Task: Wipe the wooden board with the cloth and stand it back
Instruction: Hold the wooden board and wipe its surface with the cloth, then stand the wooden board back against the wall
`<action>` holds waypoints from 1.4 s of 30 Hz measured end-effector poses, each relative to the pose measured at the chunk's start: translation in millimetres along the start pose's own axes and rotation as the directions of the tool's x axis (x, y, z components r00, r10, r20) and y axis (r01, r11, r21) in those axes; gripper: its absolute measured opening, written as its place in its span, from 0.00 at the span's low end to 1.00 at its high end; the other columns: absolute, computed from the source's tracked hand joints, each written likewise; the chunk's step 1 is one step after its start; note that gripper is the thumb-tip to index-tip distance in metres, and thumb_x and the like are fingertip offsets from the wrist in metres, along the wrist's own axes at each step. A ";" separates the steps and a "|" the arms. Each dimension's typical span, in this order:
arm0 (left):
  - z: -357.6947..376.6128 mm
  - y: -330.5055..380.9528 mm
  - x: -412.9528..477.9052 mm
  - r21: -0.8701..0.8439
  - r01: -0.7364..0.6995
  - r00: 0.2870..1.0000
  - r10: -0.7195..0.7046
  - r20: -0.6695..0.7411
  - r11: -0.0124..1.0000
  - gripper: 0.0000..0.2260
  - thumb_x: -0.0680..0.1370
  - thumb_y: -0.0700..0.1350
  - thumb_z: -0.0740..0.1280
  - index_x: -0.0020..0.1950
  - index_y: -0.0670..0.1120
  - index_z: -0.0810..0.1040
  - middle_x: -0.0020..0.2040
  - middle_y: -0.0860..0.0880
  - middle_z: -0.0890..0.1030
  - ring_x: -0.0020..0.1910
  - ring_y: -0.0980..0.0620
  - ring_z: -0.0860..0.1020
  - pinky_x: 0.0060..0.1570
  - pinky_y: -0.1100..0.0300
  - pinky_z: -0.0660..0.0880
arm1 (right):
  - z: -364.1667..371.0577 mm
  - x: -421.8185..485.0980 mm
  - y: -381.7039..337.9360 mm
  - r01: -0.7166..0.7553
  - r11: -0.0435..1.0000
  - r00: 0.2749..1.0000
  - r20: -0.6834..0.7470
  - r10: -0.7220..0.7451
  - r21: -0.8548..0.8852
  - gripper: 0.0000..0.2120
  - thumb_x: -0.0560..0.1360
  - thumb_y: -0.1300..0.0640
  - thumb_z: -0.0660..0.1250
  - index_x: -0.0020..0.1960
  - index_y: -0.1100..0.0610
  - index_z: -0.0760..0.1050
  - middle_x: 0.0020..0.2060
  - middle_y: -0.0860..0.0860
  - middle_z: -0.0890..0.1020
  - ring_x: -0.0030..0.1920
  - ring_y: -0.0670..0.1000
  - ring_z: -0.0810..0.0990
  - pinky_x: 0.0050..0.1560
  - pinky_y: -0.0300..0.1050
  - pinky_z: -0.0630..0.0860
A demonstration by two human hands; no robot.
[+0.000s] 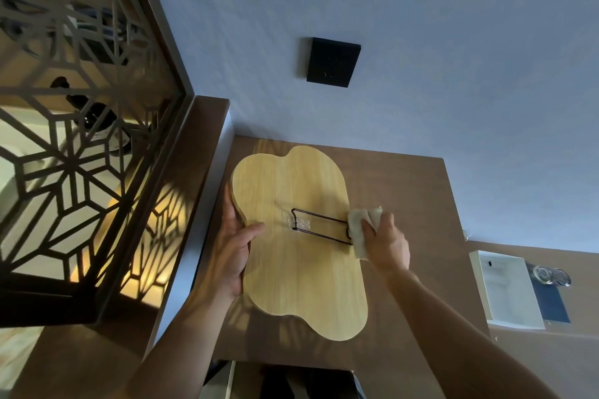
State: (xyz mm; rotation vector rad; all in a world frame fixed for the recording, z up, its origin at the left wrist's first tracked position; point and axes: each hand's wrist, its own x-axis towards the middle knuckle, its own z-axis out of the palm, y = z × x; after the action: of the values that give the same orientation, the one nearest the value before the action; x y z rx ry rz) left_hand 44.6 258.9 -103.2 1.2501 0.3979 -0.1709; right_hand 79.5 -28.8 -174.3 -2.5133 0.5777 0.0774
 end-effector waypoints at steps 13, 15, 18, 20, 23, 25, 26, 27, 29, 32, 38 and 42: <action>0.4 0.3 -0.1 0.032 -0.014 1.000 0.014 0.000 0.999 0.39 0.82 0.33 0.66 0.83 0.67 0.58 0.68 0.63 0.80 0.63 0.56 0.81 0.47 0.59 0.83 | 31.1 -48.3 -89.3 0.240 0.925 0.967 0.013 -0.255 0.293 0.17 0.77 0.33 0.56 0.43 0.45 0.62 0.28 0.44 0.76 0.27 0.45 0.77 0.24 0.42 0.69; 1.0 1.1 -0.8 0.025 -0.003 1.000 0.003 0.000 1.000 0.40 0.83 0.32 0.64 0.85 0.66 0.56 0.71 0.61 0.76 0.66 0.55 0.78 0.51 0.56 0.80 | 34.0 -39.0 -66.3 0.156 0.951 0.987 -0.004 -0.161 0.267 0.16 0.79 0.36 0.57 0.42 0.47 0.62 0.32 0.45 0.79 0.33 0.51 0.81 0.28 0.42 0.72; 1.6 3.8 -1.9 0.030 -0.001 1.000 0.000 0.008 1.000 0.41 0.83 0.31 0.63 0.85 0.66 0.54 0.72 0.60 0.74 0.67 0.56 0.76 0.53 0.55 0.78 | 28.4 -24.6 -26.0 -0.035 0.984 0.999 0.007 0.034 0.176 0.18 0.80 0.38 0.58 0.43 0.52 0.63 0.40 0.57 0.82 0.41 0.62 0.82 0.40 0.52 0.78; 2.3 5.7 -2.0 0.039 0.016 1.000 -0.016 0.005 0.999 0.41 0.84 0.32 0.64 0.85 0.66 0.53 0.71 0.61 0.74 0.66 0.58 0.76 0.52 0.56 0.78 | 16.5 -15.8 -7.3 -0.071 0.996 0.997 0.047 0.068 0.060 0.17 0.79 0.38 0.57 0.44 0.52 0.62 0.41 0.57 0.82 0.38 0.60 0.79 0.39 0.52 0.78; 3.5 7.7 -2.7 0.033 0.047 0.999 -0.046 -0.006 0.998 0.41 0.83 0.34 0.66 0.85 0.68 0.54 0.70 0.61 0.74 0.66 0.57 0.75 0.50 0.54 0.77 | -8.9 -2.3 -4.3 -0.004 0.996 0.999 0.035 0.007 -0.086 0.09 0.78 0.48 0.60 0.54 0.47 0.62 0.35 0.53 0.80 0.31 0.56 0.78 0.33 0.50 0.77; 4.1 10.2 -2.0 0.039 0.044 0.999 -0.044 0.003 0.998 0.41 0.82 0.36 0.68 0.84 0.68 0.54 0.71 0.61 0.74 0.66 0.56 0.75 0.51 0.52 0.76 | -24.3 5.0 -13.0 0.103 0.977 0.995 0.017 -0.101 -0.189 0.20 0.76 0.55 0.59 0.64 0.38 0.61 0.33 0.49 0.80 0.28 0.54 0.77 0.31 0.47 0.77; 4.5 11.6 -1.7 0.049 0.039 0.999 -0.040 0.006 0.998 0.42 0.81 0.38 0.70 0.84 0.69 0.54 0.72 0.60 0.74 0.67 0.56 0.75 0.51 0.52 0.76 | -32.1 6.3 -20.1 0.146 0.958 0.989 0.042 -0.140 -0.247 0.25 0.76 0.57 0.58 0.66 0.33 0.59 0.34 0.49 0.81 0.28 0.52 0.77 0.30 0.45 0.77; 5.7 13.6 -2.2 0.062 0.037 0.999 -0.037 0.007 0.997 0.43 0.79 0.41 0.73 0.84 0.69 0.55 0.72 0.60 0.74 0.67 0.56 0.75 0.51 0.52 0.76 | -38.6 6.9 -27.1 0.190 0.936 0.981 0.083 -0.173 -0.296 0.28 0.75 0.58 0.57 0.66 0.30 0.59 0.37 0.48 0.82 0.29 0.52 0.77 0.30 0.44 0.76; 9.4 18.9 -3.3 0.079 0.032 0.999 -0.033 0.014 0.996 0.47 0.72 0.44 0.74 0.84 0.69 0.56 0.71 0.60 0.74 0.67 0.54 0.76 0.52 0.52 0.77 | -48.4 5.3 -44.6 0.275 0.893 0.957 0.193 -0.218 -0.356 0.31 0.75 0.58 0.57 0.67 0.26 0.59 0.47 0.46 0.84 0.33 0.49 0.76 0.28 0.39 0.69; 15.7 23.6 -3.9 0.079 0.015 0.999 -0.018 0.029 0.997 0.47 0.70 0.44 0.74 0.82 0.72 0.58 0.71 0.59 0.75 0.67 0.50 0.77 0.52 0.49 0.78 | -51.2 -5.6 -74.9 0.395 0.843 0.896 0.356 -0.266 -0.364 0.32 0.74 0.57 0.59 0.70 0.27 0.61 0.58 0.41 0.81 0.43 0.47 0.78 0.28 0.37 0.65; 40.7 46.1 -8.2 0.240 -0.053 0.998 0.043 0.044 0.969 0.45 0.72 0.45 0.70 0.81 0.73 0.56 0.71 0.54 0.75 0.68 0.44 0.76 0.61 0.40 0.80 | -50.9 -20.4 -116.6 0.541 0.695 0.817 0.492 -0.301 -0.474 0.16 0.74 0.46 0.65 0.60 0.44 0.68 0.35 0.47 0.74 0.36 0.53 0.76 0.28 0.43 0.67; 64.9 71.5 -8.1 0.410 -0.125 0.992 0.110 0.059 0.904 0.47 0.73 0.42 0.68 0.83 0.75 0.50 0.84 0.54 0.64 0.81 0.42 0.66 0.76 0.33 0.69 | -65.0 -17.9 -118.0 0.537 0.739 0.819 0.461 -0.342 -0.406 0.12 0.72 0.43 0.64 0.53 0.45 0.70 0.36 0.46 0.75 0.37 0.54 0.76 0.29 0.43 0.66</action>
State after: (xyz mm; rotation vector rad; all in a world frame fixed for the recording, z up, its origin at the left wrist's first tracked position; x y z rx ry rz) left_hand 74.4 219.3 -20.0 1.6833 0.2606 -0.1785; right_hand 108.4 32.5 -56.5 -2.9816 -0.2629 0.5714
